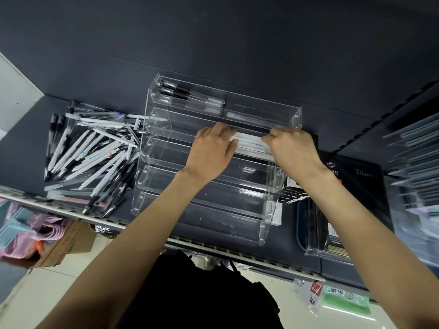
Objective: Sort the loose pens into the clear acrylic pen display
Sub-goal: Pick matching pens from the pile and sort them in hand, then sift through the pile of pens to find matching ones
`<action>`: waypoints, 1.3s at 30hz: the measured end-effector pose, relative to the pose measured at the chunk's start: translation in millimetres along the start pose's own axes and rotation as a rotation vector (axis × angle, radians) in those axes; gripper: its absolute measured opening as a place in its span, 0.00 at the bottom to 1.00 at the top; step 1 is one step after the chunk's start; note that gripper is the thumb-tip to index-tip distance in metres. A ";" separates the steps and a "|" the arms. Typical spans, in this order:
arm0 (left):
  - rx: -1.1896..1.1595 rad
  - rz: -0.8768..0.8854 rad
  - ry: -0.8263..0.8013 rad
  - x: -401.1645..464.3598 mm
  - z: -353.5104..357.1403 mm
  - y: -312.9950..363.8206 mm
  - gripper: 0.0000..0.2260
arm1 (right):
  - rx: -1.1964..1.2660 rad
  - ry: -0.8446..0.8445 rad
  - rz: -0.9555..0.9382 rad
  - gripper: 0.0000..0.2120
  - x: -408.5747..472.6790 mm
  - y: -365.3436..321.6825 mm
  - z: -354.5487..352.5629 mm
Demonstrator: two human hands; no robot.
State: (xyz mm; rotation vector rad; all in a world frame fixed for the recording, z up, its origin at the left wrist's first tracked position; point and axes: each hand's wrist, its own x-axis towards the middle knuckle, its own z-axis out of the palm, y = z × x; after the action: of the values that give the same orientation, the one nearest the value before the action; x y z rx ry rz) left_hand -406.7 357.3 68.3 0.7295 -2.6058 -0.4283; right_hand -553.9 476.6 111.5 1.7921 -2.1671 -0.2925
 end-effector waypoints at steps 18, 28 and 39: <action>0.140 0.117 0.180 -7.4 7.2 -6.6 0.15 | 0.022 0.036 0.093 0.12 -6.0 -3.8 3.5; 0.097 0.151 0.185 -6.8 -0.1 -3.2 0.16 | 0.067 0.143 0.163 0.12 -14.3 -12.9 -4.5; -0.442 -0.208 0.635 -94.9 -94.6 -57.7 0.07 | 0.682 0.462 0.105 0.11 -8.8 -150.8 -49.4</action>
State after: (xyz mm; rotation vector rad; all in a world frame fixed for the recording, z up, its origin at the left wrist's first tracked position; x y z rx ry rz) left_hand -265.0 345.0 100.7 0.8154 -1.7733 -0.6757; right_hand -396.3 457.8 103.6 1.7893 -2.1246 0.8977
